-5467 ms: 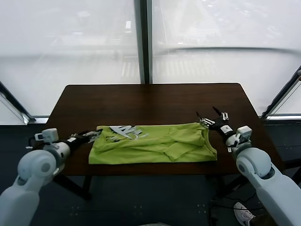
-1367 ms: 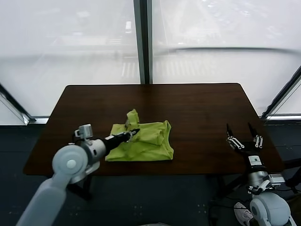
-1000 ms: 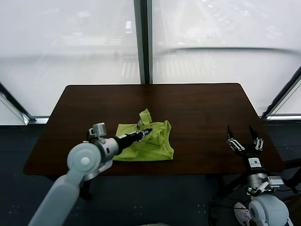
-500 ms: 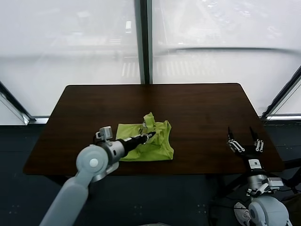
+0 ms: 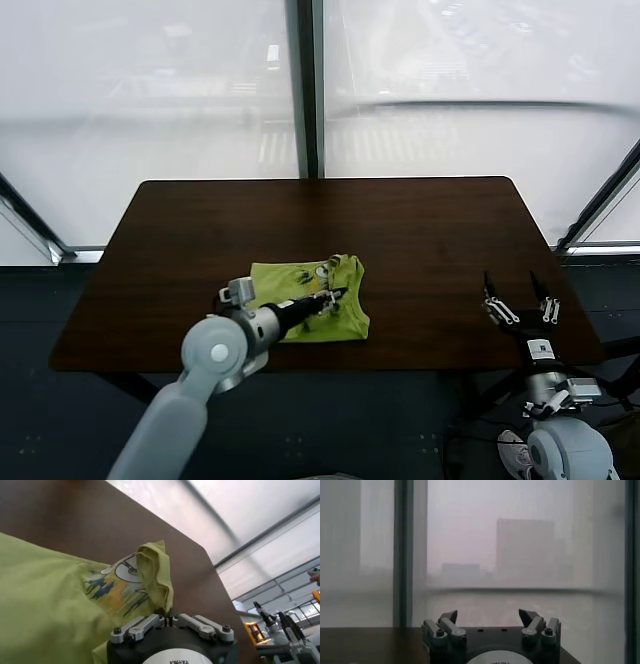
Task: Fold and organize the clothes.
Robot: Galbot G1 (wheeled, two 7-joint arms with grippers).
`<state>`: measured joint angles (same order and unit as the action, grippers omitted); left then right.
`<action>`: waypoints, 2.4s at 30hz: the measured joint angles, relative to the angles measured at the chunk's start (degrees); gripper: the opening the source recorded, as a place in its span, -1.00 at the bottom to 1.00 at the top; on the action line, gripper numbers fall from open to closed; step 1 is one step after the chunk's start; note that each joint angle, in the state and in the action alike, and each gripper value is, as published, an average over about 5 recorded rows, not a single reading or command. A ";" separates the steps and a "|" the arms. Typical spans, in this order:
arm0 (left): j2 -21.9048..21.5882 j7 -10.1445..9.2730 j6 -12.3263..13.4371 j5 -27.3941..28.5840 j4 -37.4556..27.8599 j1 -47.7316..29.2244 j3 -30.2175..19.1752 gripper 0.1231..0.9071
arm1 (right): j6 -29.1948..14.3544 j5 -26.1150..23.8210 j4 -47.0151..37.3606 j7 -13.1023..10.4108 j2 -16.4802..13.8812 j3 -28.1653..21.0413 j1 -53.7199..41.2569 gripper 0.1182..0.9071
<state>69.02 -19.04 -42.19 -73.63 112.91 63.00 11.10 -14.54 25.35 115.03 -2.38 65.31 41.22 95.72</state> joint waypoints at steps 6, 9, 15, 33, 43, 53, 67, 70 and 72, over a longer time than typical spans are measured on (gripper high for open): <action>2.07 -0.52 0.00 1.38 0.01 0.49 -0.93 -0.09 | 0.01 -0.80 -0.43 0.00 -0.16 -0.82 -0.41 1.00; 3.61 -0.72 0.00 2.28 -0.10 0.85 -1.31 0.39 | 0.20 -1.41 -0.57 -0.04 -0.54 -1.52 -0.81 1.00; 8.51 -1.72 0.00 4.83 -0.06 2.40 -1.53 0.97 | 4.42 -2.61 0.34 -1.27 -2.53 -4.12 -1.16 1.00; -1.80 9.60 0.37 18.50 15.77 8.96 11.71 1.00 | 34.86 12.31 3.49 -5.01 -7.20 -22.83 -14.75 1.00; -4.23 10.13 3.09 24.10 20.43 16.34 19.27 1.00 | 39.70 13.91 1.49 -8.60 -4.96 -29.41 -21.65 1.00; -4.05 10.18 3.81 24.64 22.71 21.40 23.67 1.00 | 40.19 11.87 -0.05 -8.68 -3.63 -32.67 -22.64 0.50; -3.96 10.26 4.55 25.59 23.14 23.56 24.47 1.00 | 40.74 7.51 -1.37 -7.77 -4.57 -28.71 -21.23 -0.92; -3.94 10.35 4.70 25.61 22.78 23.43 24.42 1.00 | 40.93 5.49 -1.90 -7.54 -5.71 -26.74 -21.14 -0.93; -3.86 10.49 4.84 25.66 22.47 23.25 24.31 1.00 | 41.02 3.52 -2.47 -7.43 -6.66 -25.01 -21.12 -0.93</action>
<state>65.16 -8.56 -37.35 -47.97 135.38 86.25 35.41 26.48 28.87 112.56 -9.81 58.64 16.21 74.59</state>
